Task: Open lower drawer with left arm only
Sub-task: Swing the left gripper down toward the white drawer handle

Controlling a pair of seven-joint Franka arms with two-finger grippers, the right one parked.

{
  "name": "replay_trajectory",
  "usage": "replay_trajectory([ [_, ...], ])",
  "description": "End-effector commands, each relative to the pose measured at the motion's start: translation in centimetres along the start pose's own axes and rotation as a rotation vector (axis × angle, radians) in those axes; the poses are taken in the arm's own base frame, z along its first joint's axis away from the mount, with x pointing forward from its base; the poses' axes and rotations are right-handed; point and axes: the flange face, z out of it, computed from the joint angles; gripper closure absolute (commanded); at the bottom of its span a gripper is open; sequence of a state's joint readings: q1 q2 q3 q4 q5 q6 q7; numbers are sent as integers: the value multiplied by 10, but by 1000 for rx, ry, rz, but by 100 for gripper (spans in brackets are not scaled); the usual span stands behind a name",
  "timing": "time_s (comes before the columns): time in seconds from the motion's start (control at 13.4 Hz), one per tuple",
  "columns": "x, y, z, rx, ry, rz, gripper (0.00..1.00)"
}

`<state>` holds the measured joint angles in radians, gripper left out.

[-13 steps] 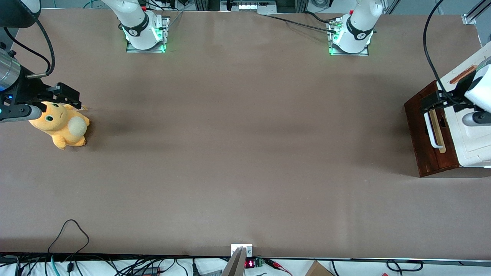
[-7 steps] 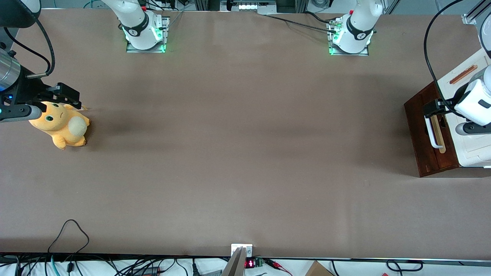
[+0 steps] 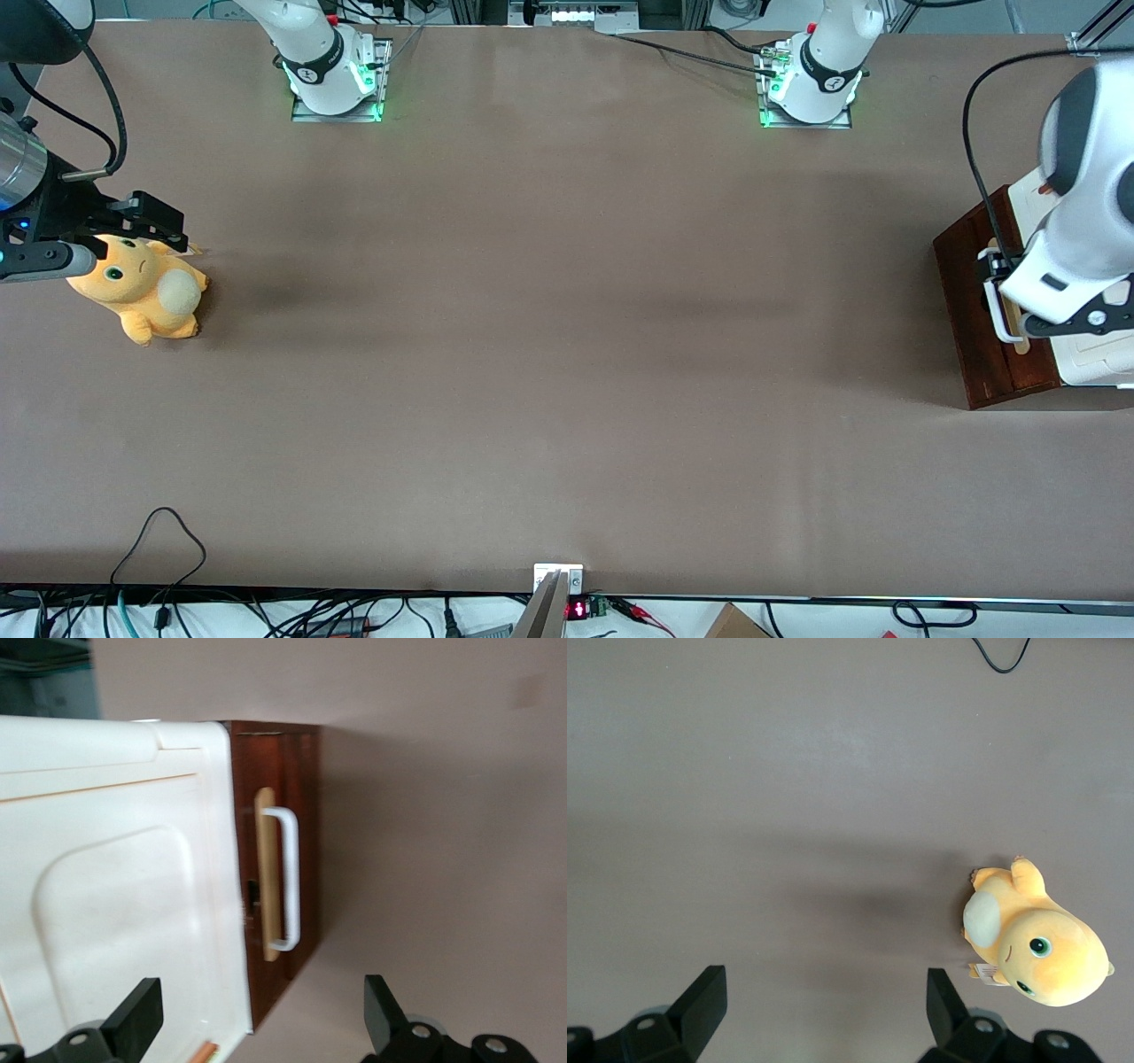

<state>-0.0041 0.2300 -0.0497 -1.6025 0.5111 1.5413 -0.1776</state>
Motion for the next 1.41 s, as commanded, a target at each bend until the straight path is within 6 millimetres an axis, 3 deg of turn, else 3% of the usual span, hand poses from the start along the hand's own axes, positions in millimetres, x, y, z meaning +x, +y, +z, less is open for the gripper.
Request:
replay_trajectory([
  [0.0,6,28,26,172,-26,0,0],
  [0.15,18,63,51,283,-42,-27,0],
  [0.37,20,109,74,415,-84,-16,0],
  [0.74,13,145,132,708,-63,-7,0],
  [1.04,2,169,177,790,-73,-34,0],
  [1.19,-3,193,207,890,-64,-10,0],
  [1.34,-5,203,215,913,-63,1,0],
])
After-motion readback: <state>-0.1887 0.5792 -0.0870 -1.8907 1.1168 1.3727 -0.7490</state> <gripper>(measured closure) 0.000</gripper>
